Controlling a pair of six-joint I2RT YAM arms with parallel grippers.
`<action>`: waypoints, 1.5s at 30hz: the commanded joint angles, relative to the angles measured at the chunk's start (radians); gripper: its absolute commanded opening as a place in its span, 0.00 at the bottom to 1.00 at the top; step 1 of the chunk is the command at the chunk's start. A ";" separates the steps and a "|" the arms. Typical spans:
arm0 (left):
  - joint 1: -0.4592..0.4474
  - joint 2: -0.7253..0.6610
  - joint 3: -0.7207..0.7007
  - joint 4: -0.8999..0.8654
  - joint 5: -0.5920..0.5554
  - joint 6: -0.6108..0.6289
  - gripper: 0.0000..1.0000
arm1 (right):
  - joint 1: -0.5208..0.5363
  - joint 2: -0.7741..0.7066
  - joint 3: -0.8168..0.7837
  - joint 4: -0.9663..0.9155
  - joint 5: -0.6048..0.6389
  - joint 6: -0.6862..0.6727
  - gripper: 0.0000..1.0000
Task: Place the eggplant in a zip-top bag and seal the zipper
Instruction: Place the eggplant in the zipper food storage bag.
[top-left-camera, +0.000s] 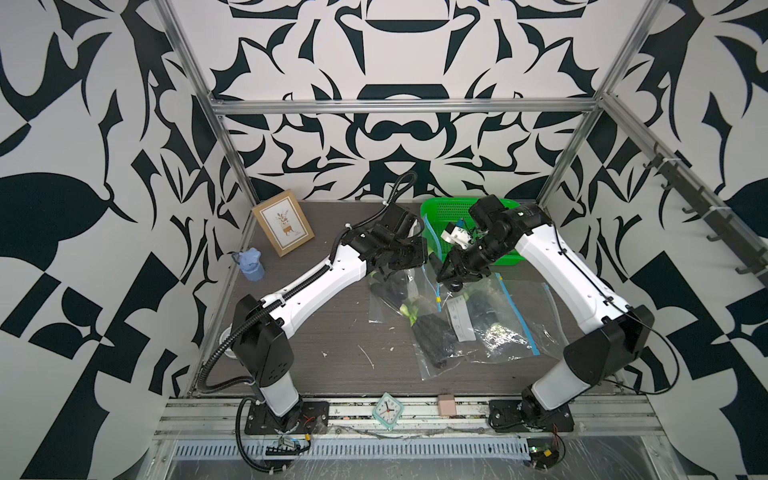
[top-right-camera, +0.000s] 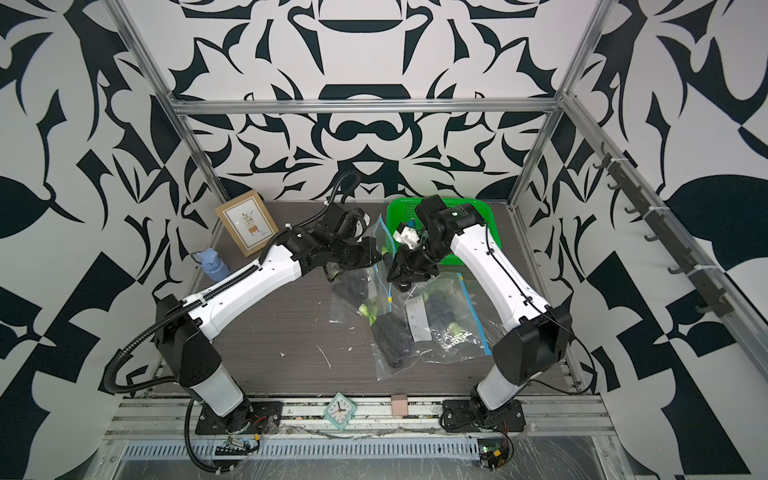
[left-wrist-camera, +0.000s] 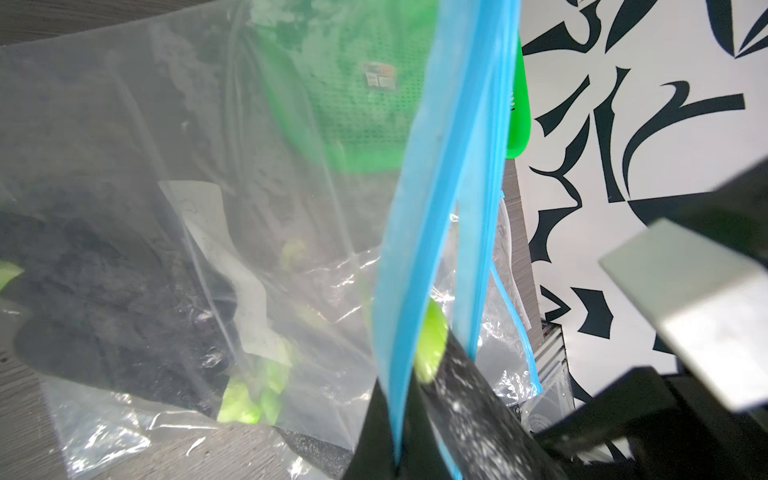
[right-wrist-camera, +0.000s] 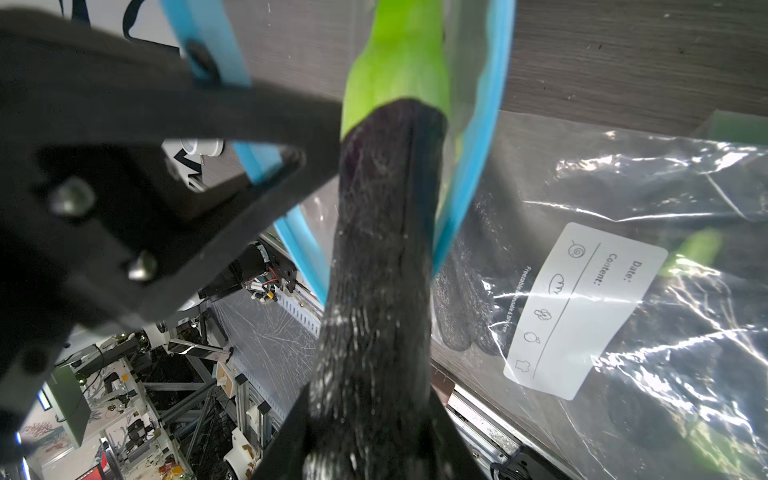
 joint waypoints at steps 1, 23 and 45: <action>-0.030 -0.043 -0.012 0.013 -0.005 0.002 0.00 | -0.006 0.009 0.060 0.002 0.011 -0.003 0.07; -0.071 -0.038 -0.027 0.043 0.049 0.014 0.00 | -0.048 0.100 0.112 -0.001 0.117 0.001 0.43; -0.038 0.060 0.017 0.076 0.102 0.016 0.00 | -0.054 0.074 0.209 -0.138 0.142 0.012 0.56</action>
